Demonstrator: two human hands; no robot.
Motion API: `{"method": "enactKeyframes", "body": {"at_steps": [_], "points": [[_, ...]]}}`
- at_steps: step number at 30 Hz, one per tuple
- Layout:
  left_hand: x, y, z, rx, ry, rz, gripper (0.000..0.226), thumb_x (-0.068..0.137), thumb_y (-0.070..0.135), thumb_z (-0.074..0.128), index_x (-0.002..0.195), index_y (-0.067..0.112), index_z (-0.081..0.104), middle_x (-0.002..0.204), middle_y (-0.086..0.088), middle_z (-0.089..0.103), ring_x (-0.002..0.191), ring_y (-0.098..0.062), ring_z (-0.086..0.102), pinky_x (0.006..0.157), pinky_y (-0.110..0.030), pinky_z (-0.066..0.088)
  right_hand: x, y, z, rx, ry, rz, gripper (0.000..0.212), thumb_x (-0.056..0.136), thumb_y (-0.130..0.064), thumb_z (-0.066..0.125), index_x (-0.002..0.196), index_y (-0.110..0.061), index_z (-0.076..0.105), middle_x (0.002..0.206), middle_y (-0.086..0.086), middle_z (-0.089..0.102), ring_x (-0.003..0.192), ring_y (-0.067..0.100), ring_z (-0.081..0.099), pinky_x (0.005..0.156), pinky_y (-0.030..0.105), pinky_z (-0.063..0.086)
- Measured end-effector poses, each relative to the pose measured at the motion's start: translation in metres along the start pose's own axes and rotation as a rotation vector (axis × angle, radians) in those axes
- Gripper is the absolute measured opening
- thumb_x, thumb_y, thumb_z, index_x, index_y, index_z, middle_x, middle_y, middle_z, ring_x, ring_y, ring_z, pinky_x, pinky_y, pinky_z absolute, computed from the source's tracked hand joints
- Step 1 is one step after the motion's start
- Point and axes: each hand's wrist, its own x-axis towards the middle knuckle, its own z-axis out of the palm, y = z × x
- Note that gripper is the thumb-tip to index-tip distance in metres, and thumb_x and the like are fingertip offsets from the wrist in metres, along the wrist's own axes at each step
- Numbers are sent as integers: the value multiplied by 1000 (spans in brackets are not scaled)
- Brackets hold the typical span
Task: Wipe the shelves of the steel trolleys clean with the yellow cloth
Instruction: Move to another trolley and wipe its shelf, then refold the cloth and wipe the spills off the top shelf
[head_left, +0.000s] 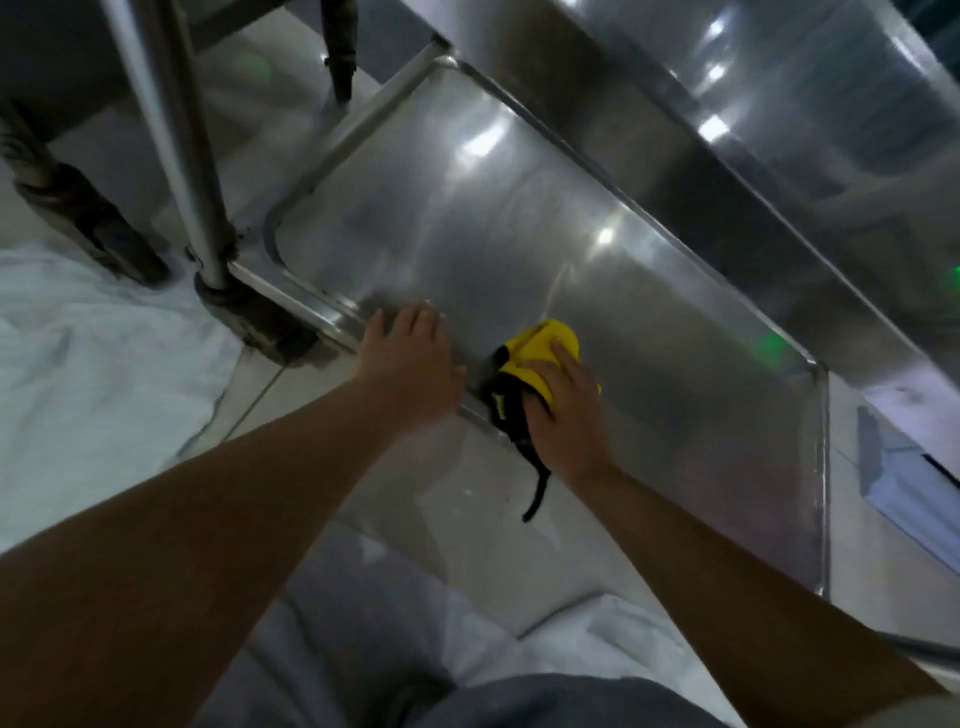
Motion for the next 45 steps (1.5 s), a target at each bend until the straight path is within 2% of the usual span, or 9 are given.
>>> {"method": "enactKeyframes", "body": {"at_steps": [3,7,13,16,20,27,32,36,45], "points": [[-33,19,-9,-313,-91,-36,56,102,35,33,149,7,24,158,-12,20,146,-24,15,114,-35,8,-6,-21,-18,259,21,187,21,90,-2,51,105,-7,65,114,4,61,107,31,58,93,23,43],[-88,28,-28,-999,-254,-331,56,100,24,43,152,17,21,153,-12,31,134,-28,37,99,-28,32,-23,-66,-46,420,-21,490,30,91,-5,44,114,-13,62,115,10,63,105,30,60,91,43,49],[-194,29,-95,-1323,-177,-503,63,97,23,50,151,27,20,127,3,48,105,-5,52,72,0,31,-62,-181,-115,564,-242,500,30,95,-11,41,114,-23,61,106,6,65,100,21,62,86,33,51],[-248,25,-162,-1339,-99,-521,66,95,16,52,151,28,19,108,15,47,81,6,50,55,1,37,-79,-253,-167,594,-340,388,34,92,-15,45,92,-44,61,90,-18,64,89,3,61,79,21,49],[-324,11,-285,-1319,120,-572,52,91,5,56,137,19,38,94,16,51,73,7,52,75,-23,48,-84,-354,-253,731,-494,256,26,96,-22,47,111,-34,64,110,-10,68,108,14,62,94,35,49],[-421,-44,-519,-779,481,-502,104,72,25,80,152,21,14,151,4,23,136,-13,25,102,-24,28,-42,-527,-433,787,-555,-21,35,101,-19,43,106,-44,66,93,-19,71,88,-11,63,76,7,47],[-450,-69,-666,-506,540,-220,55,70,45,44,107,11,67,106,-9,66,107,-33,59,90,-45,45,-7,-624,-527,701,-373,-275,27,98,-15,46,116,-25,63,117,-9,65,111,8,58,100,30,43],[-464,-81,-748,-552,630,-284,7,86,32,52,88,27,56,82,0,66,82,-30,62,69,-39,45,16,-686,-593,739,-274,-370,20,96,-22,53,111,-35,58,107,-16,62,103,3,57,93,28,44],[-460,-106,-862,-661,724,-164,9,91,34,55,83,31,52,77,8,60,72,-9,57,61,-27,43,52,-732,-650,655,-376,-462,70,77,-21,75,133,-38,36,123,-10,55,113,2,54,93,30,49]]}}
